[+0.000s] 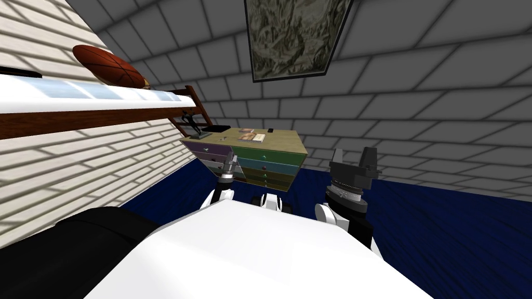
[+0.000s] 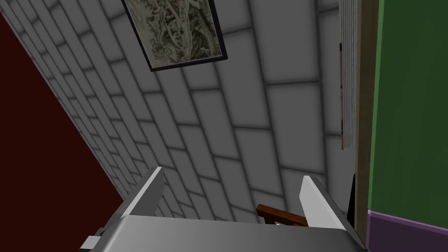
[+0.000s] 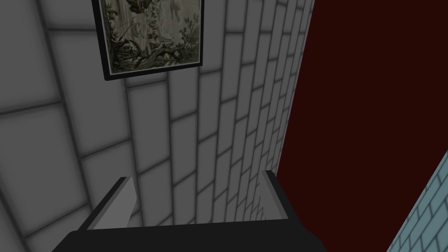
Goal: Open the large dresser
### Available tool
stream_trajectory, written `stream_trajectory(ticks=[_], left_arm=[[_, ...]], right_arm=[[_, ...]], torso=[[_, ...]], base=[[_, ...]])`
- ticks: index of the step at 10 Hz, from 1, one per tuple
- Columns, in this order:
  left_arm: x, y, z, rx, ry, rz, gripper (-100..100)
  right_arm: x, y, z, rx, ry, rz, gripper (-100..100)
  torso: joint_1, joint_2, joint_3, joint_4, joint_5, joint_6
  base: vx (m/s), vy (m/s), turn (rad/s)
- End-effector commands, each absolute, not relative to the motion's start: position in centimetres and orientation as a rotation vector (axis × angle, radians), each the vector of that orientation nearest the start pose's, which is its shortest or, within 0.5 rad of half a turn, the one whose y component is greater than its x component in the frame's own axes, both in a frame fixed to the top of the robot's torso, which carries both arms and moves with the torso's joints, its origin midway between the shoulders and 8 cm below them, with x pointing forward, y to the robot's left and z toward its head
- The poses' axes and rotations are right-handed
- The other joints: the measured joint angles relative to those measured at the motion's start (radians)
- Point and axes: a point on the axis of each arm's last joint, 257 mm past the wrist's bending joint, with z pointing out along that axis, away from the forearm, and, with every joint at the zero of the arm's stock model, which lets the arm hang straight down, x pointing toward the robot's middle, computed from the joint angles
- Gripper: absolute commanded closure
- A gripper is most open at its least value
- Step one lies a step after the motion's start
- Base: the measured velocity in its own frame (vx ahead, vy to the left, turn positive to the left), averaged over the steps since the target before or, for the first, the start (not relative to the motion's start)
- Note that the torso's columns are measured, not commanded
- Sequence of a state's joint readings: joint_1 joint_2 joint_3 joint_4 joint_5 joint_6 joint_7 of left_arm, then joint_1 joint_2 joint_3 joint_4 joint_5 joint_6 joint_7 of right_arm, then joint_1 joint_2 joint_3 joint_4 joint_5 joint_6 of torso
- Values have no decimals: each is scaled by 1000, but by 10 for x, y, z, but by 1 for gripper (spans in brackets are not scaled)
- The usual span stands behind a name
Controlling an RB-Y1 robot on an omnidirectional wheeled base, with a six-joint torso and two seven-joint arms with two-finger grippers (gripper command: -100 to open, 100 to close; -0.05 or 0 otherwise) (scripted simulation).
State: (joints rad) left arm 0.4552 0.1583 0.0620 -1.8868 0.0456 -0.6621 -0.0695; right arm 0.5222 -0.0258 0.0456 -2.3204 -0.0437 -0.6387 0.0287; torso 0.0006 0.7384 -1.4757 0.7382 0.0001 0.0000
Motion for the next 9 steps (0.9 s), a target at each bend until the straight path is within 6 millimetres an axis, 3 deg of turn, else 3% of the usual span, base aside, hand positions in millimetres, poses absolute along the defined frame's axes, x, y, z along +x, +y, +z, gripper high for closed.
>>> stream_trajectory(ticks=[1, 9], left_arm=[[380, 320, -120, -710, 873, -1137, -100], [392, 326, -176, -778, 959, -1102, -100]], right_arm=[[310, -265, 59, 537, 499, 1375, 0], [310, -265, 59, 537, 499, 1375, 0]], torso=[[-1, 0, 0, 0, 0, 0], [-1, -1, 0, 0, 0, 0]], base=[[34, -77, -5], [34, -64, -7]])
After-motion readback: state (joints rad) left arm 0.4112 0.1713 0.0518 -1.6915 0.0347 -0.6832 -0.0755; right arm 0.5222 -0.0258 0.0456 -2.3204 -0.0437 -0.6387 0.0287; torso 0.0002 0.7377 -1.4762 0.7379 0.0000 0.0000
